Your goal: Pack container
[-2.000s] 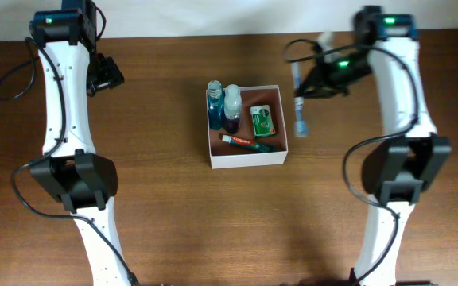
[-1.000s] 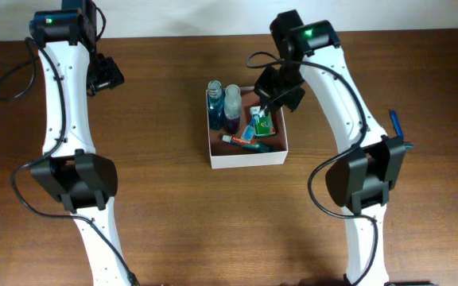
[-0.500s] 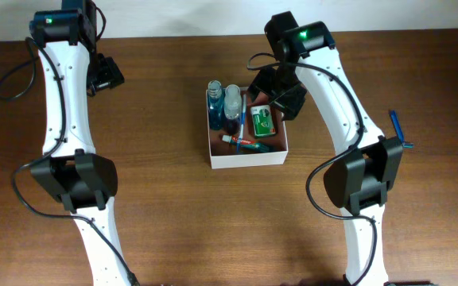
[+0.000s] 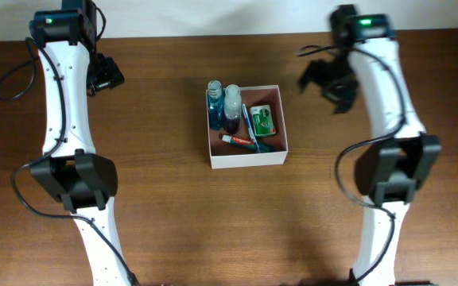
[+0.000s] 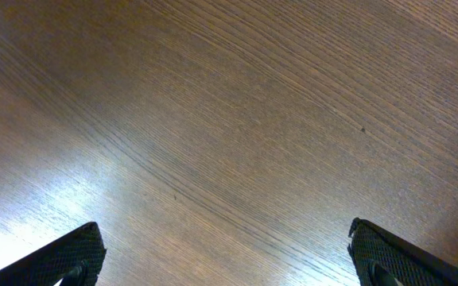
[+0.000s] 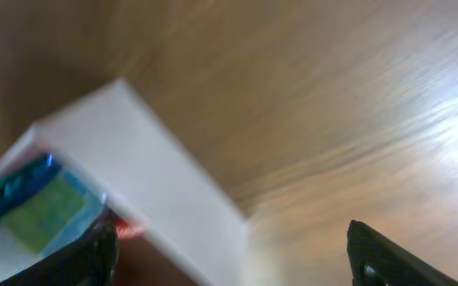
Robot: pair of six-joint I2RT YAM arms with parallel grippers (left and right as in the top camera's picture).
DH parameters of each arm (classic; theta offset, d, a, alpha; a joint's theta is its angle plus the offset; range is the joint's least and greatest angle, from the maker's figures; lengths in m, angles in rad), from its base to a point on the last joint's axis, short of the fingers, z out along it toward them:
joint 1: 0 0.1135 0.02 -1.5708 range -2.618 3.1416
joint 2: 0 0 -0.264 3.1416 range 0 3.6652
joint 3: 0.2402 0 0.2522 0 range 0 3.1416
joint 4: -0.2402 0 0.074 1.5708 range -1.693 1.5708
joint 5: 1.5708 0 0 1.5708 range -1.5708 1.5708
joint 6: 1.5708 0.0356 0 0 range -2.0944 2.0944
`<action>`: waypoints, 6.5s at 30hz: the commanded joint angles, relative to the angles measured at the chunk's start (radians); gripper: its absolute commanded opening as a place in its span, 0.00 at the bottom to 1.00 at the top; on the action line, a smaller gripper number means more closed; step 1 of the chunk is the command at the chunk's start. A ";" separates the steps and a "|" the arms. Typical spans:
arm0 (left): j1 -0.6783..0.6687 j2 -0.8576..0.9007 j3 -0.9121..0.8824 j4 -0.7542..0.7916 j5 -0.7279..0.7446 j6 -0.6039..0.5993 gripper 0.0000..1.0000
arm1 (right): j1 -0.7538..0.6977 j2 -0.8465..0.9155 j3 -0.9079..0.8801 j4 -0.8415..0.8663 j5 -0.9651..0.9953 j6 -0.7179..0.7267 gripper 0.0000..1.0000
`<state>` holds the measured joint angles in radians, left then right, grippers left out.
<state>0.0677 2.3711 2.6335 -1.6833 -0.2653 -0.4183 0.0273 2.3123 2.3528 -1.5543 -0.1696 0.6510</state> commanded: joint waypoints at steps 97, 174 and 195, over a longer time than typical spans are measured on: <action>0.003 -0.030 -0.002 -0.001 0.000 0.008 0.99 | -0.292 0.084 0.039 -0.145 -0.968 -0.775 0.04; 0.003 -0.030 -0.002 -0.001 0.000 0.008 0.99 | 0.123 -0.953 -0.525 -0.136 0.257 -0.229 0.99; 0.003 -0.030 -0.002 -0.001 0.000 0.008 0.99 | 0.123 -1.052 -1.089 -0.006 0.180 -0.119 0.99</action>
<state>0.0677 2.3711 2.6335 -1.6833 -0.2653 -0.4183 0.1493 1.2388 1.2713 -1.5616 0.0135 0.5205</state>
